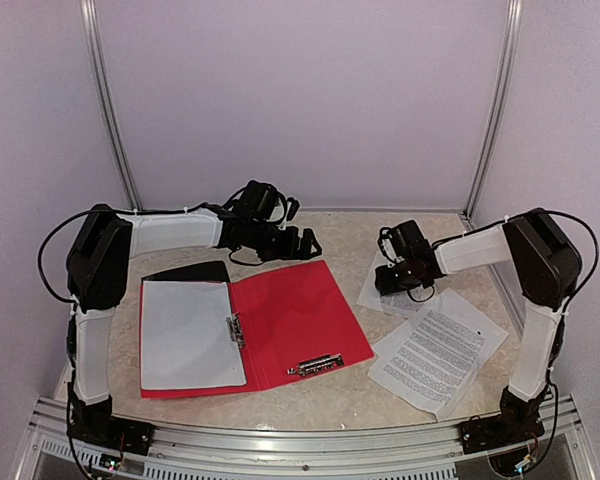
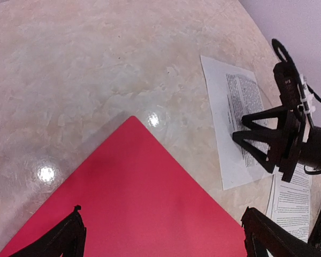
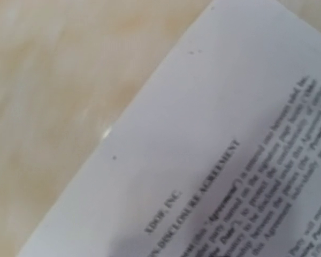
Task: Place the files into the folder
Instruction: Move the file to the center of the board, then pick up the file from the center of the board.
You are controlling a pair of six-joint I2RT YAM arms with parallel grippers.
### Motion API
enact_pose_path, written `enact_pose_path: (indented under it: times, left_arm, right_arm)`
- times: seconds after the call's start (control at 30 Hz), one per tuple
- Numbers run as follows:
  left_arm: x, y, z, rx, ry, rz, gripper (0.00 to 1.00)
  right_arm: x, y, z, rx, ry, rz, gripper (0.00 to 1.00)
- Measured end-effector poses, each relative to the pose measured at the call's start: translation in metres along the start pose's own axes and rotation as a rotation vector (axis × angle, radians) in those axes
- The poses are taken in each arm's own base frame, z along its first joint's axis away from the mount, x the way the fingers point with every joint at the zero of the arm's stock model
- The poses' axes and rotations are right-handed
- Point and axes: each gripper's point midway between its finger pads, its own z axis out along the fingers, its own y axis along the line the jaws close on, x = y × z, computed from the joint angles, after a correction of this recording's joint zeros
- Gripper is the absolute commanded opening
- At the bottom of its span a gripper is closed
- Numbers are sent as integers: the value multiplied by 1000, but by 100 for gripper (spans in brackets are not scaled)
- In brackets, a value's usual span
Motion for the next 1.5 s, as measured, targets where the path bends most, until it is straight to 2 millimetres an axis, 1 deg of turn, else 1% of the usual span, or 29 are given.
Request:
enact_pose_path:
  times: [0.07,0.1,0.17,0.23,0.3,0.37,0.43,0.5,0.57,0.67,0.73,0.8,0.9,1.07,1.3,1.37,1.5]
  left_arm:
    - [-11,-12,-3,45,-12,-7,99]
    - [-17,-19,-4,68,-18,-10,97]
    - [-30,-34,-2,128,-30,-15,94]
    - [-37,-45,5,171,-32,-14,92]
    - [-40,-54,15,199,-27,-9,90]
    - [-37,-66,29,226,-6,-12,87]
    - [-30,-79,45,256,21,-20,85]
    - [-20,-89,58,278,55,-35,84]
    - [-9,-98,71,296,92,-52,83]
    - [9,-107,87,311,140,-69,82]
    - [20,-112,96,317,174,-82,81]
    - [30,-114,103,320,201,-88,80]
    - [42,-113,111,315,234,-107,79]
    - [56,-105,118,293,276,-136,77]
    - [55,-107,123,302,277,-149,71]
    - [55,-108,124,306,278,-153,69]
    - [56,-107,127,307,284,-177,62]
  right_arm:
    - [15,1,-13,-2,26,-4,55]
    - [22,1,-20,-2,39,-5,57]
    - [27,-1,-35,6,52,-1,63]
    - [20,-4,-50,17,30,14,69]
    - [6,-7,-65,24,-16,38,72]
    - [-5,-14,-77,37,-53,66,74]
    - [-7,-23,-82,54,-68,95,75]
    - [5,-37,-80,81,-49,129,75]
    - [27,-53,-75,112,-4,159,75]
    - [57,-71,-69,148,57,198,74]
    - [70,-79,-68,162,82,218,74]
    - [77,-85,-68,168,88,236,74]
    - [78,-88,-68,162,81,249,72]
    - [72,-84,-67,129,58,252,71]
    - [68,-80,-59,103,49,240,68]
    - [64,-78,-56,95,41,236,66]
    - [52,-73,-48,64,7,229,59]
